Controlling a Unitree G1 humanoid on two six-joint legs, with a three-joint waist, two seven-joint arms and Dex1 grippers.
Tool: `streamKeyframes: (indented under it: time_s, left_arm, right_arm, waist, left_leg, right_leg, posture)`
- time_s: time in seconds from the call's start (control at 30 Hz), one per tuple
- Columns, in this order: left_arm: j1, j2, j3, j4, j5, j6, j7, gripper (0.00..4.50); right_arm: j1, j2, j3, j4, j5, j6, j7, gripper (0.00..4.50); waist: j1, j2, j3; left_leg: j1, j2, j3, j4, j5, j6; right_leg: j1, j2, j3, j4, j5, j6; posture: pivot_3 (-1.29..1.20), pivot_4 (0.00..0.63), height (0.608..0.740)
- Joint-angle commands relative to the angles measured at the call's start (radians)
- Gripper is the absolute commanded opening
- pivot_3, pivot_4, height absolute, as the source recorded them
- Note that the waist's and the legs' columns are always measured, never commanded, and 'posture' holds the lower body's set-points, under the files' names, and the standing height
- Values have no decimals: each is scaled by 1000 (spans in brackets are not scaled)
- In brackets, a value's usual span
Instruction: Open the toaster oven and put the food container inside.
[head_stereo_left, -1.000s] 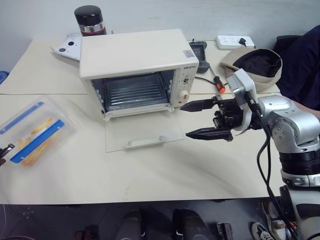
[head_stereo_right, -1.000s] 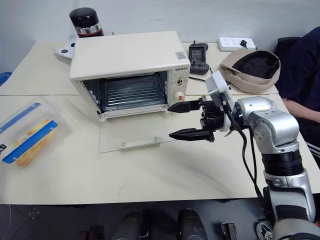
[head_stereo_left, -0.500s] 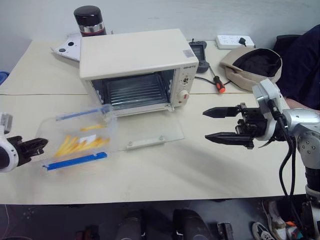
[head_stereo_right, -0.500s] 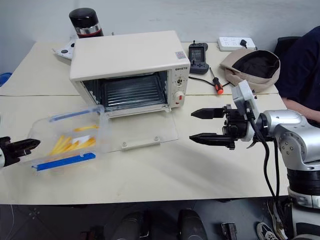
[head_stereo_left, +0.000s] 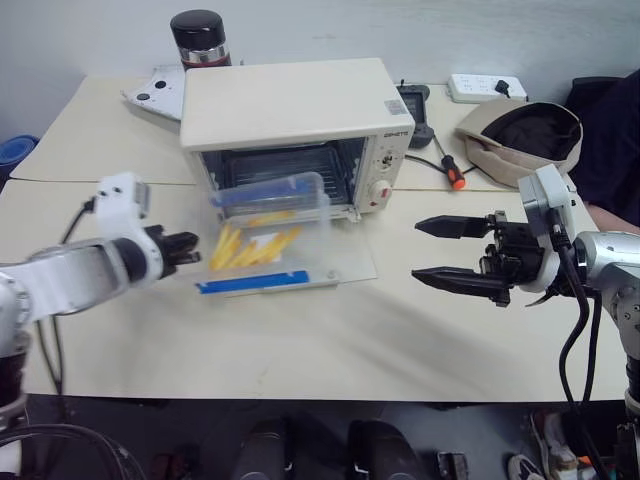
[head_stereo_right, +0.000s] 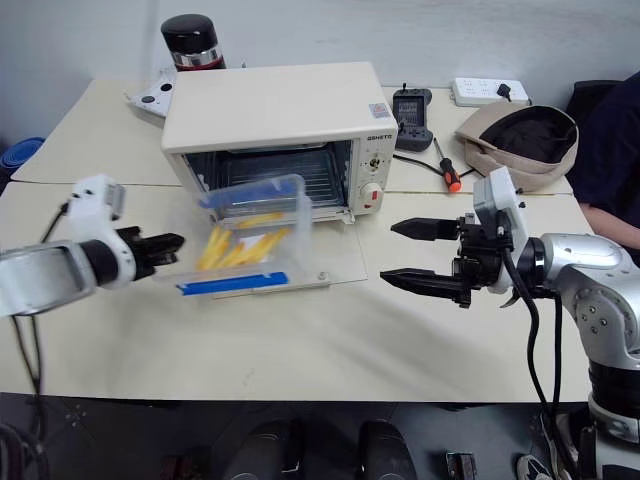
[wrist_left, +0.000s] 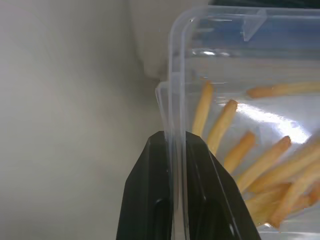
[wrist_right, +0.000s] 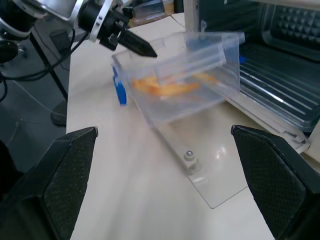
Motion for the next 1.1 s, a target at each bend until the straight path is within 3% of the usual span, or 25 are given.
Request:
streamKeyframes:
  time_s: [0.03,0.33,0.5,0.63,0.8,0.93,1.07,1.1]
  left_arm:
    - [-3,-28,-33,-109,-65,-86,86,20]
    - [-94,-76,-139,12,30,-131,151,20]
    - [-182,-156,-168,76,119,-118,126,1609]
    - [-142,-193,-93,71,133,-158,102,2751]
    - [-20,-214,39,-9,117,-215,8,2751]
    - [71,-207,151,-77,129,-230,-186,2751]
    - [168,-136,261,-110,212,-198,-491,2751]
    - [185,-125,280,-107,227,-198,-551,2786]
  right_arm:
    - [22,-7,-70,-41,48,-1,-36,4500]
    - [45,4,-67,-58,54,-27,-82,4500]
    - [50,27,-44,-51,32,-54,-95,4500]
    - [67,37,-27,-42,4,-75,-110,4500]
    - [97,51,-19,-38,-3,-80,-126,4500]
    - [119,48,5,-45,-15,-81,-116,4500]
    - [122,38,23,-44,5,-65,-83,4500]
    - [119,36,27,-43,8,-64,-74,4077]
  waist:
    - [0,0,0]
    - [2,0,0]
    - [16,0,0]
    - [20,0,0]
    - [17,0,0]
    - [20,0,0]
    - [20,0,0]
    - [20,0,0]
  left_leg:
    - [0,0,0,0,0,0]
    - [1,0,1,1,5,0]
    - [1,-1,1,2,5,1]
    - [1,-1,1,2,6,0]
    - [1,0,1,2,6,0]
    - [1,0,1,2,6,0]
    - [1,0,1,1,6,0]
    - [1,0,1,1,6,0]
  right_leg:
    - [0,0,0,0,0,0]
    - [1,3,0,2,0,0]
    - [1,3,0,1,0,0]
    - [1,3,0,1,0,1]
    - [1,4,0,2,0,1]
    - [1,4,0,2,0,1]
    - [1,4,0,1,0,0]
    - [1,4,0,1,0,0]
  posture:
    - [0,150,740]
    - [0,150,740]
    - [0,150,740]
    - [0,150,740]
    - [0,150,740]
    - [0,150,740]
    - [0,150,740]
    - [0,150,740]
